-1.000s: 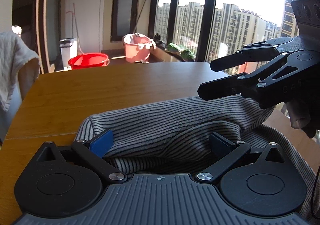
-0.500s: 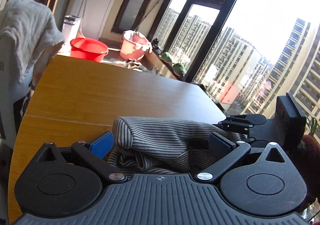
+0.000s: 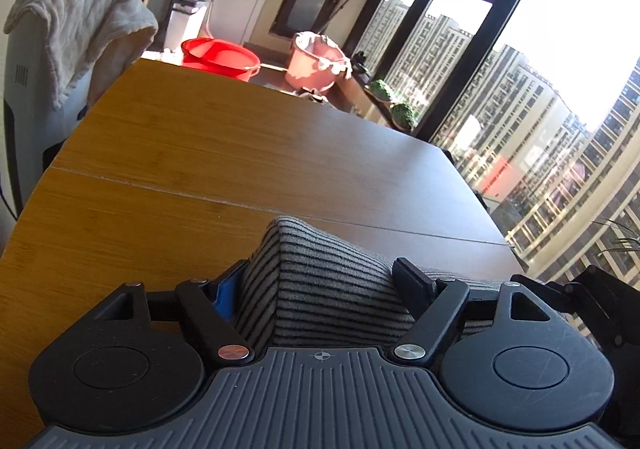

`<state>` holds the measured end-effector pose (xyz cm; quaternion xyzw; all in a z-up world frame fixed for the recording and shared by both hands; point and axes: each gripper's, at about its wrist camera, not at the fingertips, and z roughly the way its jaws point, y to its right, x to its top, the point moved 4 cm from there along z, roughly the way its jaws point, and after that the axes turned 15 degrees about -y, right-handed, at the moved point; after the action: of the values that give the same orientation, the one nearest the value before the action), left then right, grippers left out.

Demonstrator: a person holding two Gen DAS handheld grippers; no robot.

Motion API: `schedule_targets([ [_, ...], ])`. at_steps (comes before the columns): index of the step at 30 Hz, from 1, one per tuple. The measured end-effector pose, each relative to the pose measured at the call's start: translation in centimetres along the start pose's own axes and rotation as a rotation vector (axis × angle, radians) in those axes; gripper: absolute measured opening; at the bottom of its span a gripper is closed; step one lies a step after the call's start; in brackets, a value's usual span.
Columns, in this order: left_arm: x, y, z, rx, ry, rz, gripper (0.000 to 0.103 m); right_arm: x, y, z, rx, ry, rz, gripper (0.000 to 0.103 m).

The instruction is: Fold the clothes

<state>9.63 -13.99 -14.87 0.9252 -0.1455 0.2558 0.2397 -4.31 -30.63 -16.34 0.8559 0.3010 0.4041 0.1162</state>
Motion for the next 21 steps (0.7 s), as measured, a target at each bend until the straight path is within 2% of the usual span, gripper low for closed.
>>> schedule_targets([
  [2, -0.8, 0.6, -0.3, 0.031, 0.009, 0.027, 0.082, 0.4, 3.8, -1.5, 0.099, -0.018, 0.270, 0.065],
  [3, -1.1, 0.8, -0.4, 0.042, 0.012, 0.032, 0.082, 0.2, 5.3, -1.7, 0.120, -0.035, 0.380, 0.069],
  [5, -1.7, 1.1, -0.6, 0.057, 0.016, 0.036, 0.082, -1.3, 8.8, -1.1, 0.158, -0.124, 0.628, 0.071],
  [8, -2.1, 0.9, -0.6, 0.032, 0.009, 0.000, 0.082, -4.4, 10.2, 0.7, 0.281, -0.257, 0.820, 0.071],
  [10, -2.2, 0.6, -0.3, 0.000, 0.001, -0.030, 0.082, -6.5, 10.2, 1.9, 0.389, -0.297, 0.895, 0.061],
  [12, -2.0, 0.5, 0.2, -0.020, 0.018, -0.033, 0.081, -7.4, 9.6, 3.0, 0.426, -0.267, 0.890, 0.044],
  [16, 0.9, 0.8, 1.5, -0.003, 0.066, -0.005, 0.075, -5.7, 9.9, 5.0, 0.296, -0.159, 0.785, 0.030],
  [19, 4.0, 0.9, 1.7, 0.074, 0.164, 0.063, 0.071, -3.3, 12.2, 7.0, 0.239, -0.072, 0.710, 0.028],
  [21, 4.6, 0.2, 2.5, 0.120, 0.145, 0.063, 0.070, -2.6, 13.3, 8.5, 0.164, -0.052, 0.610, 0.028],
])
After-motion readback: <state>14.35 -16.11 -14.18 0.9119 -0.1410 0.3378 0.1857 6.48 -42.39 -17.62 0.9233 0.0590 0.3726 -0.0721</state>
